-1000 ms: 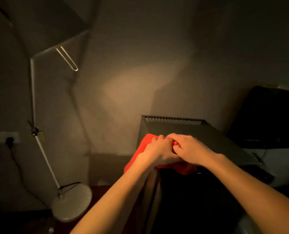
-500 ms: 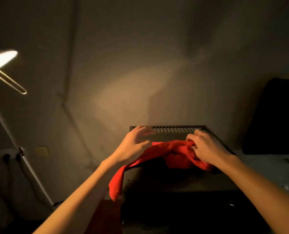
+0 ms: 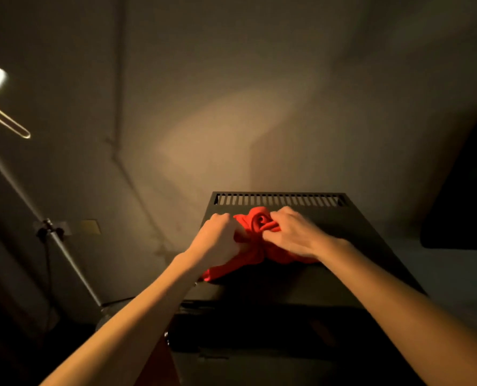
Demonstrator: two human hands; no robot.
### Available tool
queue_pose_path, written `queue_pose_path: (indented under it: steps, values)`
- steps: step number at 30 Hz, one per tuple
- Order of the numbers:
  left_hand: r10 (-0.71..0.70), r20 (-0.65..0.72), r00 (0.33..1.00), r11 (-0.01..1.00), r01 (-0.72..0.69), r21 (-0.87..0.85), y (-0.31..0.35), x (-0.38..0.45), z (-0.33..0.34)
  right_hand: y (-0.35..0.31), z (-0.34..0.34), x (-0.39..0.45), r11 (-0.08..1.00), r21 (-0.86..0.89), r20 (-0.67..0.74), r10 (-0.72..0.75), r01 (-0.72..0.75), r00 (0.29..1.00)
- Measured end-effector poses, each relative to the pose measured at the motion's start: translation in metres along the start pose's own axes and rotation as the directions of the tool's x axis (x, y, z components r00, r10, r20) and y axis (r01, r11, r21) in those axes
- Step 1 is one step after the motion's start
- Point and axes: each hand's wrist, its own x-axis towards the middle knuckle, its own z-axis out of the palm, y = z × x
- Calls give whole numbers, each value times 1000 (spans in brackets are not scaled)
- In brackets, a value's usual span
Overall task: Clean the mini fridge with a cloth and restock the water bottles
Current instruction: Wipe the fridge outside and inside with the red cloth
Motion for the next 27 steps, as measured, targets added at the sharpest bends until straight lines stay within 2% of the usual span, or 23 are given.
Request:
queue_pose_path:
  steps: [4,7,8,10,12,15,21,27]
  values:
    - [-97,-44,994,961,82,-264,0,-14,1,-1,-1,-16,990,138,-9,-25,27,1000]
    - [-136,65,989,844,150,-515,-4,-28,-5,-11,-2,-30,970,233,45,-82,70,996]
    - [-128,102,987,783,164,-601,-4,-33,-7,-17,1,-34,977,202,82,-85,67,993]
    - [-107,130,986,704,167,-690,-5,-44,-12,-33,14,-43,999,-6,103,-34,35,994]
    - [-88,102,991,655,135,-743,-4,-57,-18,-49,28,-51,990,-142,-14,-1,-1,1000]
    - [-83,-1,997,639,53,-768,-13,-80,-28,-69,41,-61,987,-157,-177,6,-34,984]
    - [-138,-122,983,697,9,-717,-64,-126,-47,-96,38,-79,978,-196,-207,-110,69,972]
    - [-137,-112,984,754,31,-656,-90,-169,-32,-128,52,-119,969,-202,-291,-198,142,936]
